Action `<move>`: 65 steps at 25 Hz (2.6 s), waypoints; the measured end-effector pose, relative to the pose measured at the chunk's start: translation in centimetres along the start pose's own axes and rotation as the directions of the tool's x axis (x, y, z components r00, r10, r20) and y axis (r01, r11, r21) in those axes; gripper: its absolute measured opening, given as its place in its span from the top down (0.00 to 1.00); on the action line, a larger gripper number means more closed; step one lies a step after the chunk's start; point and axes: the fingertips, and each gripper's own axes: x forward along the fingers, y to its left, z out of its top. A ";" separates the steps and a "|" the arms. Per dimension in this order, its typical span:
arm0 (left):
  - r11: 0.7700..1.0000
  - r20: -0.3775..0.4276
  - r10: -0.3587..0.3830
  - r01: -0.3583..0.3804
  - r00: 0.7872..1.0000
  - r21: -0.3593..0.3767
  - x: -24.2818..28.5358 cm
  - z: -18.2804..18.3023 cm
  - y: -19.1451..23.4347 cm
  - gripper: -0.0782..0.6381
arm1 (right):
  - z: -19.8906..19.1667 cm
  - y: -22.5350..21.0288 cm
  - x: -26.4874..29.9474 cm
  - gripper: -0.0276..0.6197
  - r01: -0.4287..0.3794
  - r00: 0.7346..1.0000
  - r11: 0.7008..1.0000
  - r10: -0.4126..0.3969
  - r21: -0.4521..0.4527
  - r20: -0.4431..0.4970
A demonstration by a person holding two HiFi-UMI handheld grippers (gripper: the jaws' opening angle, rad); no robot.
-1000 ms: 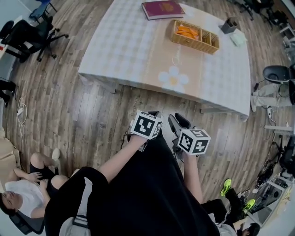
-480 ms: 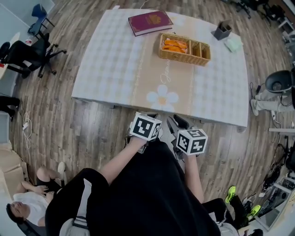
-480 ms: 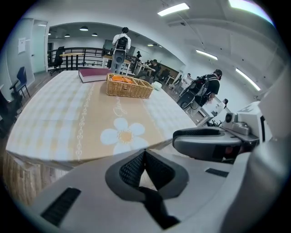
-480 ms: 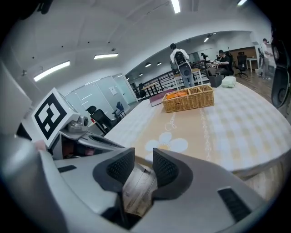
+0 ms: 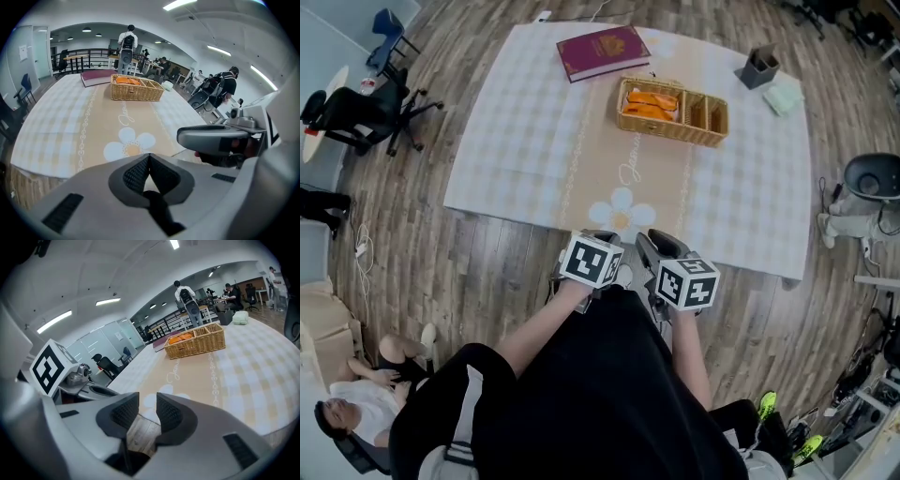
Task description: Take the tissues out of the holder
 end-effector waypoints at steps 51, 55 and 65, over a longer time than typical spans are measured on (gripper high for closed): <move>0.986 0.025 -0.167 0.168 0.986 -0.026 3.4 12.7 11.2 0.89 | 10.6 -1.8 11.3 0.77 0.135 0.991 0.988 -0.137 -0.079 -0.013; 0.980 0.021 -0.200 0.201 0.980 -0.012 3.7 13.2 11.7 0.89 | 11.9 -1.9 12.1 0.77 0.169 0.985 0.980 -0.170 -0.104 0.003; 0.966 0.021 -0.259 0.259 0.966 -0.024 4.6 13.3 13.5 0.89 | 15.7 -3.6 13.0 0.76 0.252 0.967 0.962 -0.247 -0.110 0.058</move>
